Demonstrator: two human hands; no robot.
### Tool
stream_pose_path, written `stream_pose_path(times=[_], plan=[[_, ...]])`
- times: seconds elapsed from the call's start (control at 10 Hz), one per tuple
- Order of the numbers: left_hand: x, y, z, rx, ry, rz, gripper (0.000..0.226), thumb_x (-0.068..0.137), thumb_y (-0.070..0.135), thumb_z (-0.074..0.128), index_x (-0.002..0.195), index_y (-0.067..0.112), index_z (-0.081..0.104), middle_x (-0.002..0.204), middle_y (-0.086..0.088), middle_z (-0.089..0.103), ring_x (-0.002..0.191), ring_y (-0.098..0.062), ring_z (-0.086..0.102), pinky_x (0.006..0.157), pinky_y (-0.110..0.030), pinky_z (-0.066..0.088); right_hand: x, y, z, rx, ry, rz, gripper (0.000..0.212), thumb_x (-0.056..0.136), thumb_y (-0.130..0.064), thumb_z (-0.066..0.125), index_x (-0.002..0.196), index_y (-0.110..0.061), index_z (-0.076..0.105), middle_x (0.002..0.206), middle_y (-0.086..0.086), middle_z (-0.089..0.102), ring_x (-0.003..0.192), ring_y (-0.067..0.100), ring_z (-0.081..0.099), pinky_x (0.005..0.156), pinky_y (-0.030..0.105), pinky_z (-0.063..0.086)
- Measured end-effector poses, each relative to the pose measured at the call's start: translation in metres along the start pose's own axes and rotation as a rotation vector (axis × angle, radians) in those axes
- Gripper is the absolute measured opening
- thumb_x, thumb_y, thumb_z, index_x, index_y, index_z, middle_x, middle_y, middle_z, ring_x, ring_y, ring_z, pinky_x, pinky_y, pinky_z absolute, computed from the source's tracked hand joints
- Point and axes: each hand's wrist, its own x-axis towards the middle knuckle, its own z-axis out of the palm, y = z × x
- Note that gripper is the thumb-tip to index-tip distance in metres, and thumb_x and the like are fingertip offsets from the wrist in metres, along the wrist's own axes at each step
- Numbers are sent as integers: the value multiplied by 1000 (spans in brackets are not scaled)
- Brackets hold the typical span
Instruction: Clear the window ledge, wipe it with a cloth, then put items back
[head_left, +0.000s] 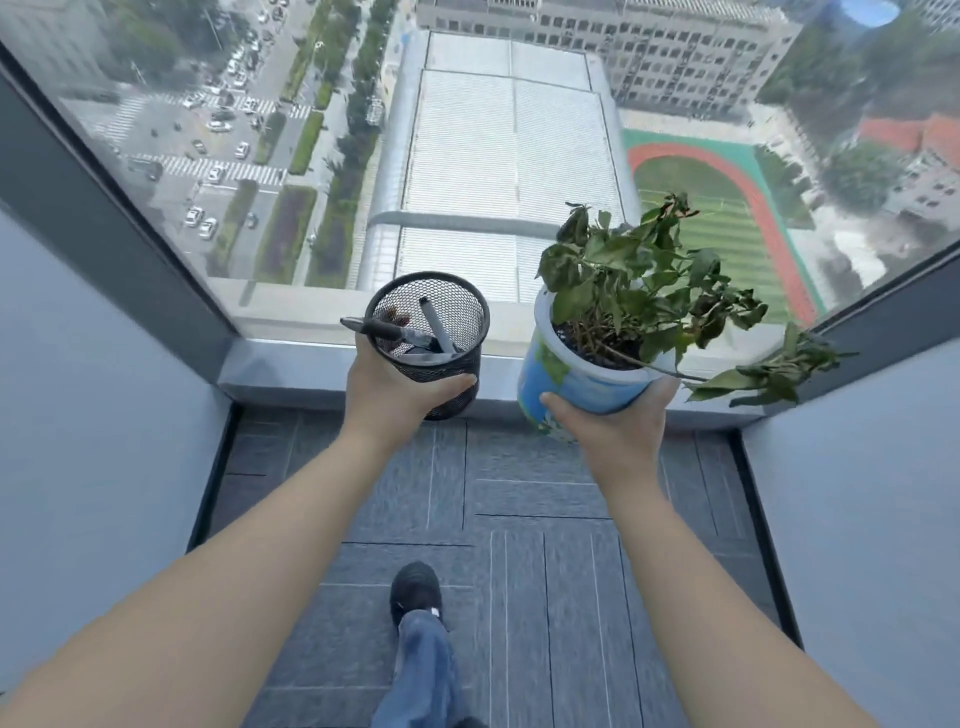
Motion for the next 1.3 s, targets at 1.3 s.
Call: stream_pose_path(times=[1.3], plan=[[307,-447,215,144,-69,23,93,40,39,82,120,14,42,123,-5,58,114,-16,54,105,-36,39,216,516,150,9,-110,191,76,64,-10,81,123,-10,34,128,5,49,114,9,51,102,28,45]])
